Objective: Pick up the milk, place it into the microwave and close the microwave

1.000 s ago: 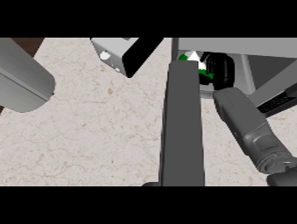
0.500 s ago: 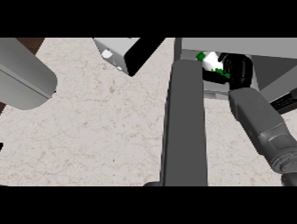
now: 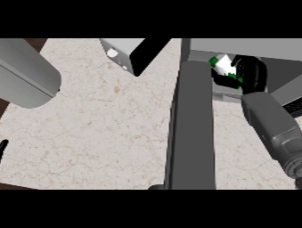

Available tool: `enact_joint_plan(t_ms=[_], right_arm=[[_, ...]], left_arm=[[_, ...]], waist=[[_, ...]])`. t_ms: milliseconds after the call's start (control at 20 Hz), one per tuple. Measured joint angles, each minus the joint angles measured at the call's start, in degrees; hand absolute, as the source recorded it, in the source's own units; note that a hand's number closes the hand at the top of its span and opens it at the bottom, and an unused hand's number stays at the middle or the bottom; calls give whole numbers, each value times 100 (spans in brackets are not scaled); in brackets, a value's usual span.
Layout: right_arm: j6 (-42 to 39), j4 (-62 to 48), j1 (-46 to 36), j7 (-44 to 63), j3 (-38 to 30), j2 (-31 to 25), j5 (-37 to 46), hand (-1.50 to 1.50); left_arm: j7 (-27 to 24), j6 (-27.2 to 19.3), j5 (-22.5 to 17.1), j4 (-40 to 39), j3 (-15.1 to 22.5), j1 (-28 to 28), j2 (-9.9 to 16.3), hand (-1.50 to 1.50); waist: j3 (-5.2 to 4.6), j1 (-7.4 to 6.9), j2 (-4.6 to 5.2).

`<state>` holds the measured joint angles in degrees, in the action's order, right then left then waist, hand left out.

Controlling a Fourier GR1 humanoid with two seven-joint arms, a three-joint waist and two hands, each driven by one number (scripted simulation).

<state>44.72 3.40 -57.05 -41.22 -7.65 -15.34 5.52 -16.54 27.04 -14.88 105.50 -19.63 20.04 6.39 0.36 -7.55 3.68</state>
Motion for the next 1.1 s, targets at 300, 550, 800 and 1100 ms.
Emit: enact_joint_plan(t_ms=[300, 550, 800, 1100], right_arm=[[83, -67, -7, 56, 166, 72, 188, -150], [225, 3, -19, 68, 196, 152, 240, -150], [322, 22, -112, 125, 234, 272, 301, -150], [331, -8, -174, 181, 289, 397, 378, -150]], left_arm=[[42, -42, 49, -198, -2, -231, 62, -150], [15, -5, 62, -304, -26, -294, 118, -150], [-32, -11, 125, -431, -2, -425, 130, -150], [-111, -37, 257, -557, 90, -508, 64, -150]], waist=[[1, -47, 25], [3, -87, 24], [-1, -86, 16], [-4, -69, 1]])
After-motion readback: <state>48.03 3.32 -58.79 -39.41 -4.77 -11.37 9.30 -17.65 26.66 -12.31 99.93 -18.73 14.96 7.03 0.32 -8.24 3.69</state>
